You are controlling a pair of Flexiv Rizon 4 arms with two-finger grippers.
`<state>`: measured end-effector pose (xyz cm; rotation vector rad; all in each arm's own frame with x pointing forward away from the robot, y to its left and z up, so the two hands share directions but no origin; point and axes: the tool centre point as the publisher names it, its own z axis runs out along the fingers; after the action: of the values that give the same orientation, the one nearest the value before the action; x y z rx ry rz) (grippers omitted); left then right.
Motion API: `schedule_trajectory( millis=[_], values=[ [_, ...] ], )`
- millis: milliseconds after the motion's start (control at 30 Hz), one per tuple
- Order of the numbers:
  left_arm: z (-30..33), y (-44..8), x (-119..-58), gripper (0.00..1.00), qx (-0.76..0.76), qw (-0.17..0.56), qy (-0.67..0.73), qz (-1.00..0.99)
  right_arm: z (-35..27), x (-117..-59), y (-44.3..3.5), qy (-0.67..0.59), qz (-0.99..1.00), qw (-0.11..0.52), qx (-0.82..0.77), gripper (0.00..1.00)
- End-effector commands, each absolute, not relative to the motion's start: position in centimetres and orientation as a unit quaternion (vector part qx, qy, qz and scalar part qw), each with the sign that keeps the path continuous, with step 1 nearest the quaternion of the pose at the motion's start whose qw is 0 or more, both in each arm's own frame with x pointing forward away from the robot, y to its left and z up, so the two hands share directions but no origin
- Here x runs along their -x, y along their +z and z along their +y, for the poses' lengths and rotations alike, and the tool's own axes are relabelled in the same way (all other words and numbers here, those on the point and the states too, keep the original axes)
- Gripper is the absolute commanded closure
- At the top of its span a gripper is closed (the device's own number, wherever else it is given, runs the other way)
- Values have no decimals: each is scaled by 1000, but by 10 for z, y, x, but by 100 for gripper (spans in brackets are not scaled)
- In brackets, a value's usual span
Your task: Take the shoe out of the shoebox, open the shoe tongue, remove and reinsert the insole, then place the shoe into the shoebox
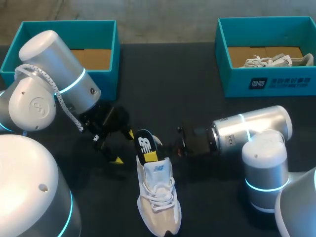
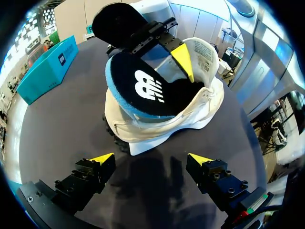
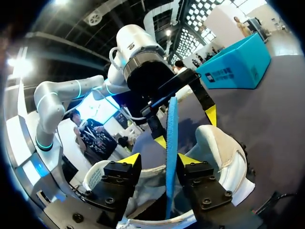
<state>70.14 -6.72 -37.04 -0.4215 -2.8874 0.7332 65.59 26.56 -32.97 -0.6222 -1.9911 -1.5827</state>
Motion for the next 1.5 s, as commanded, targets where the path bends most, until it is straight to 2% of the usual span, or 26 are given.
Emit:
schedule_trajectory(
  millis=[33,133,167,867,933,967,1067,1133,1300,1367,1400,1433,1467,1500],
  values=[
    [-67,-370,-701,0,140,66,242,-958,270,-659,-331,-582,-735,261,230,68],
    [-67,-370,-701,0,140,66,242,-958,271,-660,-331,-582,-734,260,233,97],
    [-67,-370,-701,0,140,66,242,-958,271,-660,-331,-581,-734,259,237,100],
    [-67,-370,-701,0,140,66,242,-958,262,-640,-344,-564,-737,259,269,100],
    [-67,-370,-701,0,140,66,242,-958,263,-641,-341,-566,-736,257,266,62],
    [-67,-370,-701,0,140,66,242,-958,264,-642,-339,-568,-736,256,263,54],
    [-67,-370,-701,0,140,66,242,-958,267,-645,-335,-572,-738,252,255,45],
    [-67,-370,-701,0,140,66,242,-958,269,-648,-333,-574,-738,250,251,50],
    [-67,-370,-701,0,140,66,242,-958,273,-653,-327,-576,-740,247,242,55],
    [-67,-370,-701,0,140,66,242,-958,275,-655,-325,-577,-741,247,240,61],
    [-67,-370,-701,0,140,66,242,-958,275,-656,-325,-577,-741,247,239,65],
    [-67,-370,-701,0,140,66,242,-958,276,-657,-324,-577,-741,247,239,78],
    [-67,-370,-701,0,140,66,242,-958,276,-658,-324,-577,-741,247,239,95],
    [-67,-370,-701,0,140,66,242,-958,277,-658,-325,-575,-742,248,239,100]
  ],
)
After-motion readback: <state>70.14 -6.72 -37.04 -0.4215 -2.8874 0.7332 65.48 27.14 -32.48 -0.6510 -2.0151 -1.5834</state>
